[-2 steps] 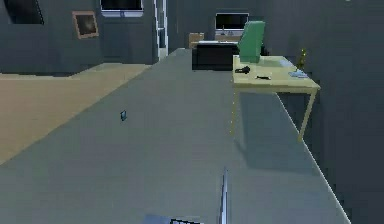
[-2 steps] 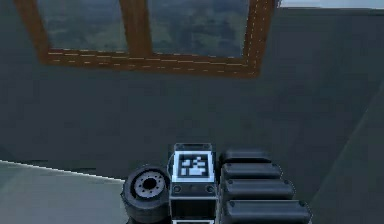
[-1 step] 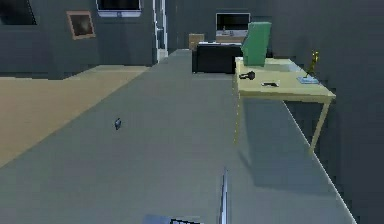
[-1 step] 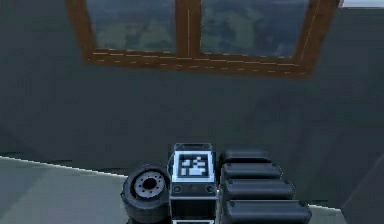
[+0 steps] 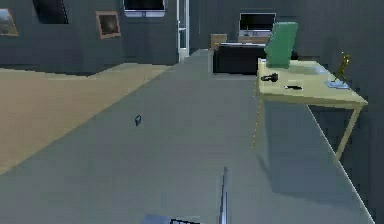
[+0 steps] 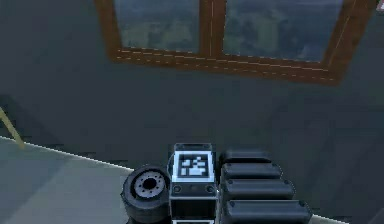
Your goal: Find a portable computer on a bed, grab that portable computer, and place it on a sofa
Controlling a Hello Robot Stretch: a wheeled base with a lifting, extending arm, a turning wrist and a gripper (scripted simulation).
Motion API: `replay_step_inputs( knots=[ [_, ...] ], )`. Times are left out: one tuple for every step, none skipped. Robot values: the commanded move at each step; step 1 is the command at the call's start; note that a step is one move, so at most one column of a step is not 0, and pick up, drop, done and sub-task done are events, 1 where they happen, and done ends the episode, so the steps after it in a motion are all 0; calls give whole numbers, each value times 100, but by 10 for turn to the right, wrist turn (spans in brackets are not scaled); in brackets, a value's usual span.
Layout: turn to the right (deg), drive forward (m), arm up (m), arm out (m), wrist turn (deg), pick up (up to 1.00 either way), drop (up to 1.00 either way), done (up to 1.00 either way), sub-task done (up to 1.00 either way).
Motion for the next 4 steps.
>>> replay_step_inputs(
  knots=[
    [0,100,0,0,0,0,0,0,0],
    [0,100,0,0,0,0,0,0,0],
    [0,100,0,0,0,0,0,0,0],
    [0,100,0,0,0,0,0,0,0]
  ],
)
